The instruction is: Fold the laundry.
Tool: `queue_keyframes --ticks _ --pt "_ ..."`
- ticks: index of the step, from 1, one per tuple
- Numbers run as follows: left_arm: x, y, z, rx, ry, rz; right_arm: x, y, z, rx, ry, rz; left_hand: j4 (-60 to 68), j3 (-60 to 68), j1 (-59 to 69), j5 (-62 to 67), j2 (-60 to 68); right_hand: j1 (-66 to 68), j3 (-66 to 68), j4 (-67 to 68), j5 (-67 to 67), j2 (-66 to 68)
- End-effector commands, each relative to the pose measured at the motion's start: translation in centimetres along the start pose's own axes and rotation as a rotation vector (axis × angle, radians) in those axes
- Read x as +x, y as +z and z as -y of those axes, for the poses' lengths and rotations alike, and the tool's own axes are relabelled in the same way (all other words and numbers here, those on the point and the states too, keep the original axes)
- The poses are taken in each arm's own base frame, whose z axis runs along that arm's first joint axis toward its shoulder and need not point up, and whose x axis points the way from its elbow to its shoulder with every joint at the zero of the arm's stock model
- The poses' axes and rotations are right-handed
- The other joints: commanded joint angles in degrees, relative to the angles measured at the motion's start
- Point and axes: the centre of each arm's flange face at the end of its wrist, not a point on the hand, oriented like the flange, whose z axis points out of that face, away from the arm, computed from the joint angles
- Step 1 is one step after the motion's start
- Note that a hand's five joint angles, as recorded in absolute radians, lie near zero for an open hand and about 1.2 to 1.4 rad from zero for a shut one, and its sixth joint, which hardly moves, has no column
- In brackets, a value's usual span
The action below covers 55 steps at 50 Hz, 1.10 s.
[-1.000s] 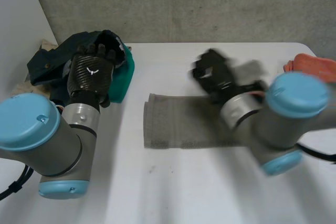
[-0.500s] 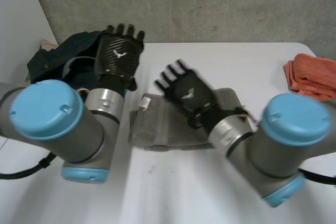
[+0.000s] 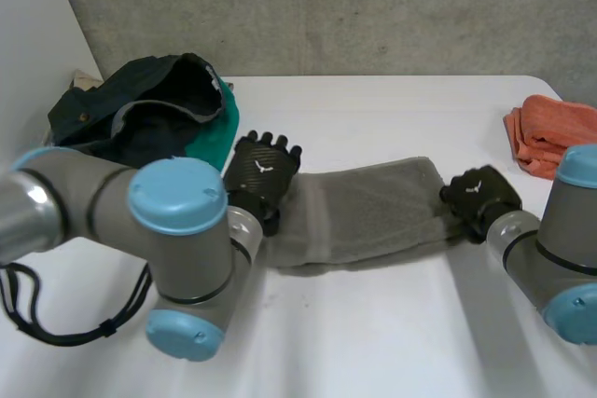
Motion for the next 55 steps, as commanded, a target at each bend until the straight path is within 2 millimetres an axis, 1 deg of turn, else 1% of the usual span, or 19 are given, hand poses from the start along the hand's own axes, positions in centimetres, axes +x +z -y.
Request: queue_keyframes --ticks 1,4,8,9,13,16,20,21,24,25,26,29,31,35,36,40,44,53,55 --pt "-1.8 -2.9 1.9 0.032 -0.040 0.028 -1.5 -2.1 8.6 0.292 -0.066 -0.048 -1.4 -1.9 -0.7 -2.8 -1.6 19.2 11.5 11.2 13.0 12.5" --pt "-2.6 -3.8 1.6 0.015 -0.049 0.048 -3.8 -3.0 10.6 0.373 -0.081 0.005 -1.4 -1.9 -0.7 -2.8 -1.6 19.2 11.5 11.2 13.0 12.5" --pt "-3.4 -4.7 0.8 -0.016 -0.047 0.072 -9.5 -4.2 12.1 0.488 -0.124 0.192 -1.2 -1.7 -0.5 -2.6 -1.4 19.2 11.5 11.2 13.0 12.5" --pt "-3.6 -4.8 0.7 -0.020 -0.047 0.077 -12.2 -5.1 12.3 0.537 -0.149 0.299 -1.2 -1.7 -0.5 -2.6 -1.4 19.2 11.5 11.2 13.0 12.5" --pt "-4.5 -4.8 -0.1 -0.048 -0.051 0.105 -16.4 -5.9 11.2 0.569 -0.173 0.481 -1.4 -1.9 -0.7 -2.8 -1.6 19.2 11.5 11.2 13.0 12.5" --pt "-5.0 -4.5 -0.3 -0.052 -0.057 0.118 -16.8 -5.5 10.6 0.535 -0.157 0.498 -1.4 -1.9 -0.7 -2.8 -1.6 14.6 6.9 6.6 8.4 7.9" --pt "-5.6 -3.7 0.3 -0.022 -0.069 0.141 -15.6 -6.1 11.7 0.528 -0.053 0.483 -1.4 -1.9 -0.7 -2.8 -1.6 -37.5 -45.1 -45.4 -43.6 -44.2" --pt "-5.8 -3.5 0.6 -0.007 -0.073 0.149 -14.1 -6.2 12.5 0.528 0.026 0.466 -1.5 -1.9 -0.8 -2.8 -1.6 -50.8 -58.5 -58.8 -57.0 -57.5" --pt "-6.3 -2.3 1.9 0.059 -0.086 0.175 -10.2 -5.5 13.2 0.515 0.174 0.390 -1.4 -1.9 -0.7 -2.8 -1.6 -50.8 -58.5 -58.8 -57.0 -57.5" --pt "-6.3 -2.1 2.1 0.071 -0.088 0.179 -7.1 -4.6 13.1 0.489 0.283 0.313 -1.2 -1.7 -0.5 -2.6 -1.4 -50.8 -58.5 -58.8 -57.0 -57.5" --pt "-6.2 -1.8 2.3 0.079 -0.087 0.179 -5.6 -4.4 12.9 0.475 0.338 0.276 -1.2 -1.7 -0.5 -2.6 -1.4 -50.8 -58.5 -58.8 -57.0 -57.5" --pt "-5.9 -1.0 2.7 0.097 -0.092 0.178 -1.6 -3.9 12.1 0.429 0.505 0.175 -1.2 -1.7 -0.5 -2.6 -1.4 -50.8 -58.5 -58.8 -57.0 -57.5" --pt "-5.5 -1.0 2.9 0.108 -0.099 0.165 -0.6 -3.7 11.3 0.395 0.536 0.151 -1.2 -1.7 -0.5 -2.6 -1.4 -50.8 -58.5 -58.8 -57.0 -57.5" --pt "-4.2 -1.5 3.1 0.112 -0.114 0.131 -0.5 -2.8 7.6 0.209 0.463 0.152 -1.2 -1.7 -0.5 -2.6 -1.4 -43.8 -51.5 -51.8 -50.0 -50.6" --pt "-4.0 -1.6 3.1 0.109 -0.116 0.126 -0.5 -2.4 5.9 0.130 0.409 0.151 -1.2 -1.7 -0.5 -2.6 -1.4 -41.7 -49.3 -49.6 -47.8 -48.4" --pt "-3.4 -2.1 2.3 0.087 -0.114 0.105 -0.2 -2.2 2.7 0.024 0.292 0.141 -1.2 -1.7 -0.5 -2.6 -1.4 -34.8 -42.4 -42.7 -40.9 -41.5" --pt "-3.1 -2.3 1.9 0.075 -0.110 0.097 -0.3 -1.7 0.9 0.008 0.226 0.123 -1.2 -1.7 -0.5 -2.6 -1.4 -33.2 -40.9 -41.2 -39.4 -39.9" --pt "-3.0 -2.5 2.2 0.082 -0.111 0.088 -0.5 -0.9 -0.6 -0.005 0.214 0.107 -1.2 -1.7 -0.5 -2.6 -1.4 -32.7 -40.4 -40.7 -38.9 -39.4" --pt "-3.1 -2.5 2.3 0.087 -0.112 0.090 -0.5 -0.6 -0.6 0.002 0.206 0.095 -1.2 -1.7 -0.5 -2.6 -1.4 -21.1 -28.7 -29.0 -27.2 -27.8"
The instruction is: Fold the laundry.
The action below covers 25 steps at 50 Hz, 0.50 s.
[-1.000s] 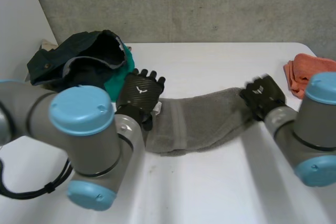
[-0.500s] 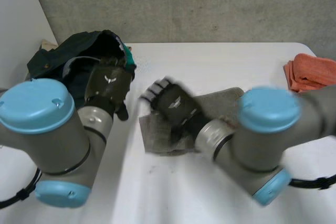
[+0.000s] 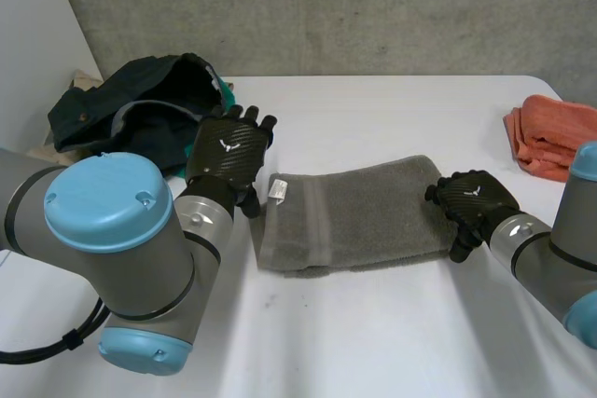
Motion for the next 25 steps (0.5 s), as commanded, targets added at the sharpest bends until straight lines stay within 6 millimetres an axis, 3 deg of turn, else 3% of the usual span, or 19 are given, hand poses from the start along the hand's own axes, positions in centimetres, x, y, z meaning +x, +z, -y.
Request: queue_keyframes --ticks 1,4,14,17,18,20,21,22,25 --pt "0.0 -0.1 0.4 0.011 -0.002 -0.003 0.0 0.8 -0.5 0.017 -0.009 -0.020 -1.2 -1.7 -0.5 -2.6 -1.4 27.2 27.2 27.0 26.2 29.0" --pt "0.3 -0.4 0.6 0.015 -0.001 -0.013 0.2 1.1 -0.4 0.042 -0.022 -0.042 -1.4 -1.9 -0.7 -2.8 -1.6 57.3 57.3 57.1 56.3 59.1" --pt "-0.6 -1.5 1.5 0.034 -0.008 0.000 1.0 1.7 1.1 0.085 -0.217 -0.138 -1.4 -1.9 -0.7 -2.8 -1.6 57.4 57.3 57.2 56.3 59.1" --pt "-1.1 -1.7 1.8 0.041 -0.009 0.012 -1.6 1.1 3.5 0.189 -0.339 -0.107 -1.4 -1.9 -0.7 -2.8 -1.6 57.4 57.3 57.2 56.3 59.1" --pt "-1.3 -1.7 1.9 0.042 -0.011 0.017 -4.1 0.4 5.4 0.280 -0.404 -0.066 -1.4 -1.9 -0.7 -2.8 -1.6 57.4 57.3 57.2 56.3 59.1" --pt "-2.0 -1.7 2.1 0.046 -0.013 0.034 -7.1 -0.4 6.9 0.374 -0.465 -0.012 -1.4 -1.9 -0.7 -2.8 -1.6 57.4 57.3 57.2 56.3 59.1" --pt "-2.3 -1.6 2.1 0.046 -0.014 0.044 -8.4 -0.8 7.4 0.415 -0.491 0.013 -1.4 -1.9 -0.7 -2.8 -1.6 57.4 57.3 57.2 56.3 59.1" --pt "-2.6 -1.5 2.1 0.045 -0.014 0.052 -11.0 -1.7 7.9 0.488 -0.536 0.072 -1.4 -1.9 -0.7 -2.8 -1.6 57.4 57.3 57.2 56.3 59.1" --pt "-3.4 -1.5 2.0 0.040 -0.015 0.075 -13.9 -2.3 7.5 0.545 -0.589 0.166 -1.4 -1.9 -0.7 -2.8 -1.6 57.4 57.3 57.2 56.3 59.1"
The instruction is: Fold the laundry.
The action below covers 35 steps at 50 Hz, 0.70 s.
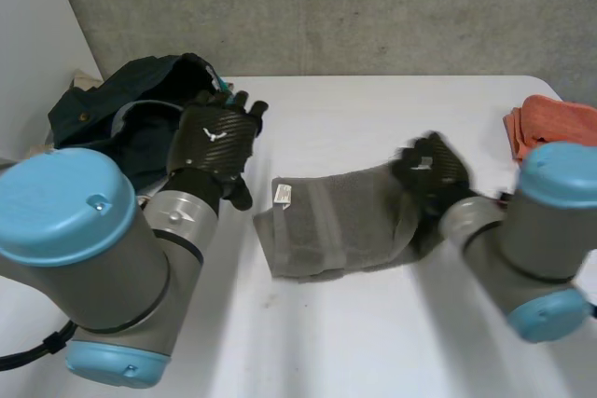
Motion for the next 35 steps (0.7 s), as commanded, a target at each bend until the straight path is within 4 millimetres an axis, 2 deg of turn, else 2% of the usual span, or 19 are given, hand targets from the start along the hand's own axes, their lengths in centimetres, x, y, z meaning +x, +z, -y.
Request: queue_keyframes --ticks 1,5,7,8,9,10,11,12,13,16,17,20,21,24,25,27,28,30,35 --pt "-1.9 0.2 0.0 -0.004 -0.003 0.052 -8.8 -2.1 6.0 0.313 -0.149 0.236 -1.4 -1.9 -0.7 -2.8 -1.6 16.8 11.5 11.2 13.0 12.7" --pt "-2.2 0.2 -0.2 -0.012 -0.006 0.061 -11.1 -2.5 6.0 0.340 -0.147 0.321 -1.4 -1.9 -0.7 -2.8 -1.6 16.8 11.5 11.2 13.0 12.7" --pt "-2.3 0.3 -0.3 -0.013 -0.011 0.064 -11.2 -2.7 6.1 0.348 -0.133 0.337 -1.5 -1.9 -0.8 -2.8 -1.6 16.8 11.5 11.2 13.0 12.7" --pt "-2.3 0.3 -0.2 -0.009 -0.014 0.063 -11.2 -2.8 6.2 0.353 -0.127 0.338 -1.5 -1.9 -0.8 -2.8 -1.6 10.0 4.8 4.4 6.3 5.9" --pt "-2.3 0.4 -0.2 -0.006 -0.017 0.064 -11.1 -2.9 6.3 0.357 -0.097 0.338 -1.5 -1.9 -0.8 -2.8 -1.6 -25.0 -30.3 -30.6 -28.8 -29.1" --pt "-2.3 0.5 -0.1 -0.004 -0.017 0.065 -10.9 -2.9 6.4 0.355 -0.072 0.338 -1.5 -1.9 -0.8 -2.8 -1.6 -44.4 -49.6 -49.9 -48.1 -48.5" --pt "-2.3 0.7 0.0 0.004 -0.018 0.066 -10.5 -2.9 6.5 0.349 -0.044 0.328 -1.4 -1.9 -0.7 -2.8 -1.6 -53.2 -58.5 -58.8 -57.0 -57.3" --pt "-2.3 0.8 0.1 0.010 -0.019 0.067 -9.7 -2.9 6.9 0.353 -0.011 0.312 -1.5 -1.9 -0.8 -2.8 -1.6 -53.2 -58.5 -58.8 -57.0 -57.3" --pt "-2.3 1.0 0.3 0.018 -0.020 0.061 -7.5 -2.8 7.6 0.356 0.076 0.269 -1.4 -1.9 -0.7 -2.8 -1.6 -53.2 -58.5 -58.8 -57.0 -57.3" --pt "-2.1 2.1 1.0 0.060 -0.029 0.043 -3.5 -2.5 7.8 0.342 0.245 0.192 -1.4 -1.9 -0.7 -2.8 -1.6 -53.2 -58.5 -58.8 -57.0 -57.3" --pt "-1.9 2.4 1.1 0.068 -0.033 0.033 -1.3 -2.4 7.5 0.323 0.377 0.158 -1.4 -1.9 -0.7 -2.8 -1.6 -53.2 -58.5 -58.8 -57.0 -57.3" --pt "-0.5 3.8 1.4 0.102 -0.063 -0.024 0.7 -2.1 6.8 0.289 0.578 0.132 -1.4 -1.9 -0.7 -2.8 -1.6 -53.2 -58.5 -58.8 -57.0 -57.3" --pt "-0.2 4.1 1.5 0.108 -0.072 -0.037 1.7 -1.9 5.9 0.247 0.700 0.120 -1.2 -1.7 -0.5 -2.6 -1.4 -53.2 -58.5 -58.8 -57.0 -57.3" --pt "2.1 5.1 1.9 0.138 -0.128 -0.114 2.9 -1.7 4.7 0.176 0.832 0.116 -0.1 -0.5 0.6 -1.4 -0.2 -53.2 -58.5 -58.8 -57.0 -57.3" --pt "2.8 5.4 2.0 0.144 -0.145 -0.132 3.8 -1.4 3.6 0.119 0.870 0.103 -0.1 -0.5 0.6 -1.4 -0.2 -53.2 -58.5 -58.8 -57.0 -57.3" --pt "4.5 6.1 1.5 0.135 -0.186 -0.177 4.4 -1.2 2.6 0.063 0.884 0.093 -0.1 -0.5 0.6 -1.4 -0.2 -53.2 -58.5 -58.8 -57.0 -57.3" --pt "5.1 6.3 1.1 0.122 -0.195 -0.188 4.4 -0.8 1.4 0.003 0.895 0.093 0.1 -0.4 0.8 -1.3 0.0 -53.2 -58.5 -58.8 -57.0 -57.3" --pt "6.4 6.9 -0.1 0.073 -0.204 -0.216 4.1 -0.2 0.3 -0.052 0.900 0.099 0.9 0.5 1.6 -0.4 0.8 -53.2 -58.5 -58.8 -57.0 -57.3" --pt "8.8 7.3 -3.2 -0.072 -0.180 -0.271 3.2 1.3 -1.5 -0.143 0.879 0.138 4.1 3.7 4.8 2.8 4.0 -53.2 -58.5 -58.8 -57.0 -57.3"
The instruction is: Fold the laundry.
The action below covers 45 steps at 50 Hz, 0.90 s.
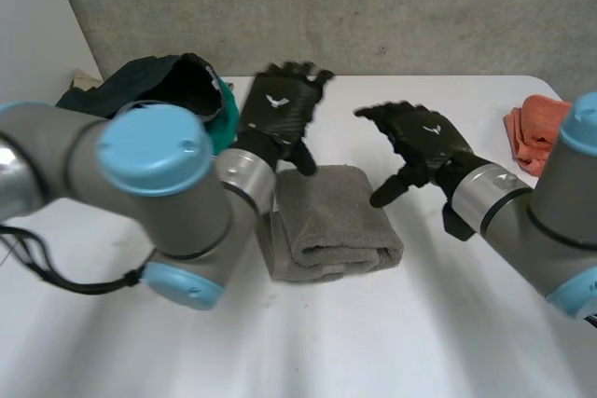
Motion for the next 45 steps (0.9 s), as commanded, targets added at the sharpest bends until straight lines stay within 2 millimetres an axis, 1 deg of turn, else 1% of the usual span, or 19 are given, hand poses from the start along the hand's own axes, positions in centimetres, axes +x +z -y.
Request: queue_keyframes --ticks 1,3,6,11,17,21,24,27,28,31,32,35,36,37,40,41,42,43,45 --pt "2.8 1.0 -5.2 -0.207 -0.016 -0.063 2.1 2.2 -3.0 -0.173 -0.018 -0.027 4.3 3.8 4.9 3.0 4.2 -3.3 -2.5 -2.5 -2.7 -2.5" --pt "2.8 0.7 -6.5 -0.276 -0.006 -0.061 2.1 2.5 -3.5 -0.196 -0.014 -0.020 4.5 4.0 5.1 3.1 4.3 -3.3 -2.5 -2.5 -2.7 -2.5" --pt "2.4 0.2 -7.3 -0.345 0.008 -0.024 1.8 3.1 -4.5 -0.230 -0.017 0.005 4.6 4.2 5.3 3.3 4.5 -3.3 -2.5 -2.5 -2.7 -2.5" --pt "1.3 -0.7 -7.9 -0.428 0.072 0.066 1.6 3.7 -5.6 -0.274 -0.046 0.044 4.6 4.2 5.3 3.3 4.5 -3.3 -2.5 -2.5 -2.7 -2.5" --pt "0.9 -1.8 -8.5 -0.511 0.260 0.086 0.5 4.3 -7.7 -0.323 -0.146 0.086 4.0 3.5 4.6 2.6 3.8 -3.3 -2.5 -2.5 -2.7 -2.5" --pt "0.8 -2.5 -8.9 -0.542 0.345 0.084 0.5 4.5 -8.2 -0.339 -0.212 0.057 2.8 2.3 3.4 1.4 2.6 1.0 1.8 1.8 1.6 1.8" --pt "0.9 -2.7 -8.5 -0.535 0.351 0.076 0.5 4.5 -7.4 -0.326 -0.273 0.029 2.8 2.3 3.4 1.4 2.6 1.9 2.7 2.6 2.5 2.7" --pt "1.3 -2.9 -7.4 -0.512 0.350 0.066 0.1 4.2 -6.0 -0.291 -0.315 0.023 2.3 1.8 2.9 0.9 2.1 1.9 2.7 2.6 2.5 2.7" --pt "1.4 -3.0 -7.2 -0.506 0.348 0.065 -0.3 3.9 -4.6 -0.258 -0.333 0.023 2.1 1.7 2.7 0.8 2.0 1.7 2.5 2.4 2.3 2.5" --pt "1.5 -3.1 -5.9 -0.477 0.342 0.064 -0.7 3.1 -2.8 -0.208 -0.358 0.015 0.8 0.3 1.4 -0.6 0.6 1.4 2.2 2.1 2.0 2.2" --pt "1.5 -3.2 -5.4 -0.465 0.339 0.065 -1.1 2.5 -1.6 -0.172 -0.368 0.011 0.4 0.0 1.1 -0.9 0.3 0.5 1.3 1.3 1.1 1.3" --pt "1.2 -3.5 -2.6 -0.397 0.314 0.072 -1.6 1.5 -1.0 -0.110 -0.387 0.008 -0.7 -1.2 -0.1 -2.1 -0.9 -1.3 -0.5 -0.6 -0.7 -0.5" --pt "1.1 -3.6 -1.9 -0.376 0.304 0.073 -1.9 1.3 -1.1 -0.095 -0.392 0.009 -0.7 -1.2 -0.1 -2.1 -0.9 -1.5 -0.7 -0.8 -0.9 -0.7" --pt "0.9 -3.7 -0.4 -0.322 0.275 0.069 -2.2 1.0 -1.4 -0.085 -0.396 0.013 -0.6 -1.0 0.1 -1.9 -0.7 -2.0 -1.2 -1.3 -1.4 -1.2" --pt "0.7 -4.0 1.2 -0.255 0.234 0.056 -4.1 -0.5 -3.0 -0.063 -0.424 0.051 -0.6 -1.0 0.1 -1.9 -0.7 -2.3 -1.5 -1.6 -1.7 -1.5" --pt "0.6 -4.3 2.3 -0.213 0.205 0.042 -4.7 -0.8 -3.6 -0.063 -0.428 0.067 -0.4 -0.9 0.2 -1.8 -0.6 -2.3 -1.5 -1.6 -1.7 -1.5" --pt "0.4 -4.4 2.7 -0.195 0.192 0.035 -5.2 -1.3 -4.2 -0.065 -0.432 0.083 -0.4 -0.9 0.2 -1.8 -0.5 -2.2 -1.4 -1.4 -1.6 -1.4" --pt "0.3 -4.6 3.1 -0.177 0.175 0.026 -6.1 -2.0 -5.6 -0.071 -0.441 0.111 -0.4 -0.9 0.2 -1.8 -0.5 -2.2 -1.4 -1.4 -1.6 -1.4" --pt "-0.2 -4.9 3.5 -0.154 0.138 0.001 -7.0 -2.7 -6.9 -0.072 -0.452 0.135 -0.2 -0.7 0.4 -1.6 -0.4 -2.2 -1.4 -1.4 -1.6 -1.4"
